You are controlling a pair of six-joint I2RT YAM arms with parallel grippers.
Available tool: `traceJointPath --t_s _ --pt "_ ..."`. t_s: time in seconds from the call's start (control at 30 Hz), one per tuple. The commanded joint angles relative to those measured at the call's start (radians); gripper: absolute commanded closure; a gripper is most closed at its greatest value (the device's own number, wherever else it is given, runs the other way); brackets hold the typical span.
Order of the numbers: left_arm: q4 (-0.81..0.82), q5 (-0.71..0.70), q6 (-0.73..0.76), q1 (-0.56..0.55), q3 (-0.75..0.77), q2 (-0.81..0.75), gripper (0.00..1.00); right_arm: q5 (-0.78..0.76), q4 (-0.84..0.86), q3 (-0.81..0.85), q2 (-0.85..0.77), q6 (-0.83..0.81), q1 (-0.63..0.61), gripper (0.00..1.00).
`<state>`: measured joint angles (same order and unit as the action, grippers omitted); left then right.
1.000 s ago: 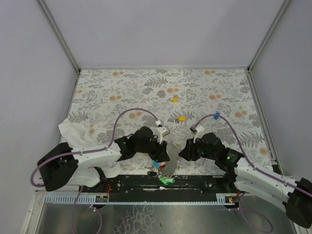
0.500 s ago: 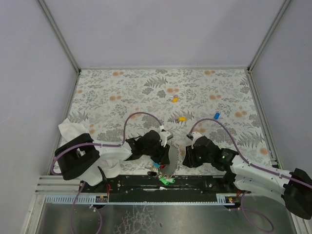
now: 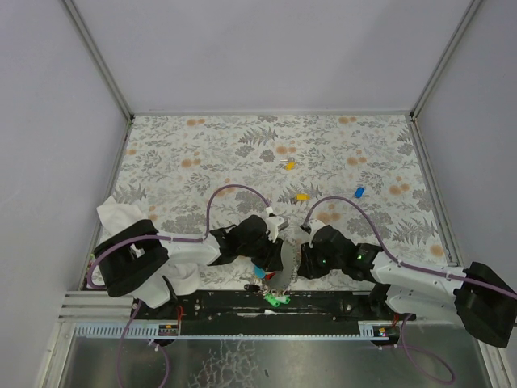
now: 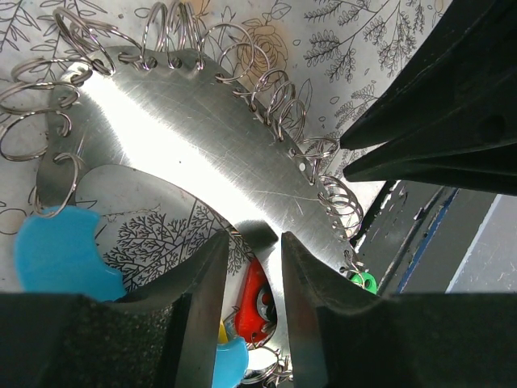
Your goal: Put the keys on the keyring
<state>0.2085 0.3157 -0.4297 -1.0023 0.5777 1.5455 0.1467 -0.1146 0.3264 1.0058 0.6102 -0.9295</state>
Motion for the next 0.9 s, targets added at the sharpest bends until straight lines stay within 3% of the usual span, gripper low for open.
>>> traceJointPath --t_s 0.0,0.3,0.63,0.87 --pt "0.017 -0.025 0.021 -0.002 0.019 0.019 0.68 -0.028 0.095 0.020 0.014 -0.003 -0.009 0.72" --pt "0.030 -0.009 0.028 -0.002 0.014 0.003 0.69 -0.106 0.093 0.012 -0.018 -0.018 -0.010 0.69" --pt "0.047 0.016 0.023 -0.002 0.013 0.010 0.69 -0.068 0.129 0.000 0.022 -0.030 -0.010 0.68" --pt "0.043 0.014 0.026 -0.002 0.013 0.011 0.69 -0.168 0.024 0.011 -0.067 -0.021 -0.009 0.68"
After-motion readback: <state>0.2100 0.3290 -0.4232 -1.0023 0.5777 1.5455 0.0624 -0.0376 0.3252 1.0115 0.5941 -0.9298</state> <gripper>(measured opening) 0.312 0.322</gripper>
